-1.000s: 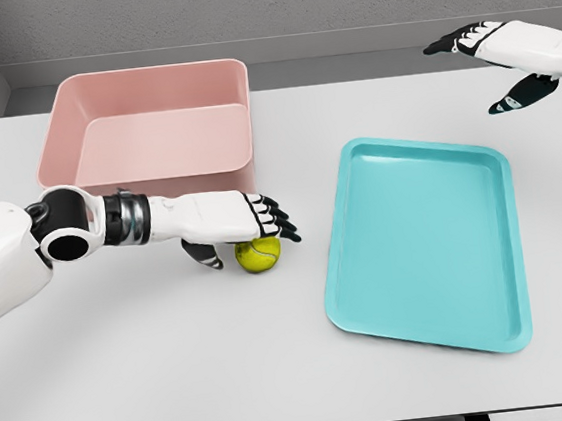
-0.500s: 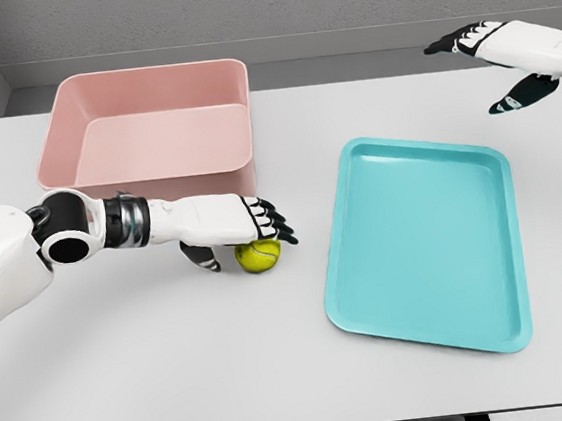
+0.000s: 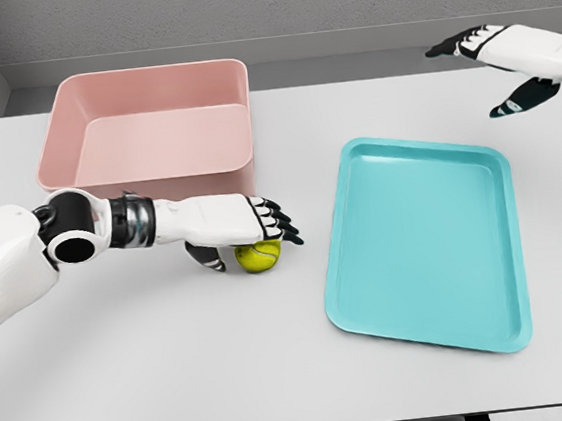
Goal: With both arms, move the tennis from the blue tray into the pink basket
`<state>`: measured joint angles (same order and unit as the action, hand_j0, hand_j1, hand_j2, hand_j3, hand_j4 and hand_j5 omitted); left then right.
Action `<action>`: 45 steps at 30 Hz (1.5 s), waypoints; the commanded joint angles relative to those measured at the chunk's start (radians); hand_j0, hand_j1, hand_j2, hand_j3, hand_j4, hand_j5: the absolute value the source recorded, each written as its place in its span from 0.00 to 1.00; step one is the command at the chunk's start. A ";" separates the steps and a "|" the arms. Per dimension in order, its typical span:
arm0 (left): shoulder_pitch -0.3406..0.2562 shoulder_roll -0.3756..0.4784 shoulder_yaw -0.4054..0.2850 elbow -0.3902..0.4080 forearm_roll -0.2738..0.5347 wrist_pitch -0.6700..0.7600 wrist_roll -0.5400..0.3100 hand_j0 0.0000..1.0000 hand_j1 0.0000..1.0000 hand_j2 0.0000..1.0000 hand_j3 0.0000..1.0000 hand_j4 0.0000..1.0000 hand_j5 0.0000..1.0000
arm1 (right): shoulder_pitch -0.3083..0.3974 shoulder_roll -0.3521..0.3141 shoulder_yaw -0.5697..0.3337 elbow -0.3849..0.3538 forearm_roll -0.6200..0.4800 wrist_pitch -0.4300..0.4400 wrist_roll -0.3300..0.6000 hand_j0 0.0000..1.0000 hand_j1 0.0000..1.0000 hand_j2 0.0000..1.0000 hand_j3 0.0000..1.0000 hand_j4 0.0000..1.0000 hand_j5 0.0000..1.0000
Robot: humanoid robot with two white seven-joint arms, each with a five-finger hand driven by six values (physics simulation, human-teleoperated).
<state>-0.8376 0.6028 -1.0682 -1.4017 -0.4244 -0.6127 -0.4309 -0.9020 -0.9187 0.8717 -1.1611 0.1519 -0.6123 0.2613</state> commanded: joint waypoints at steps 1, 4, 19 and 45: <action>0.000 -0.002 0.001 0.000 0.006 0.002 0.001 0.98 0.98 0.98 0.98 0.98 0.98 | 0.002 -0.002 -0.008 -0.002 -0.006 0.001 0.003 1.00 1.00 1.00 1.00 1.00 1.00; 0.002 0.000 0.001 0.001 0.006 0.002 0.000 0.79 0.79 0.79 0.79 0.79 0.79 | 0.002 -0.002 -0.008 -0.002 -0.006 0.001 0.001 1.00 1.00 1.00 1.00 1.00 1.00; 0.011 0.006 0.001 -0.003 0.006 0.002 -0.002 0.65 0.65 0.65 0.65 0.65 0.65 | 0.002 -0.002 -0.008 -0.006 -0.006 0.001 0.003 1.00 1.00 1.00 1.00 1.00 1.00; -0.035 0.055 0.077 -0.065 0.026 0.002 -0.002 0.59 0.59 0.59 0.59 0.59 0.59 | 0.000 -0.020 -0.007 -0.011 -0.006 0.001 -0.001 1.00 1.00 1.00 1.00 1.00 1.00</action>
<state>-0.8728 0.6539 -0.9989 -1.4655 -0.4077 -0.6127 -0.4345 -0.9020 -0.9373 0.8666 -1.1711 0.1523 -0.6123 0.2613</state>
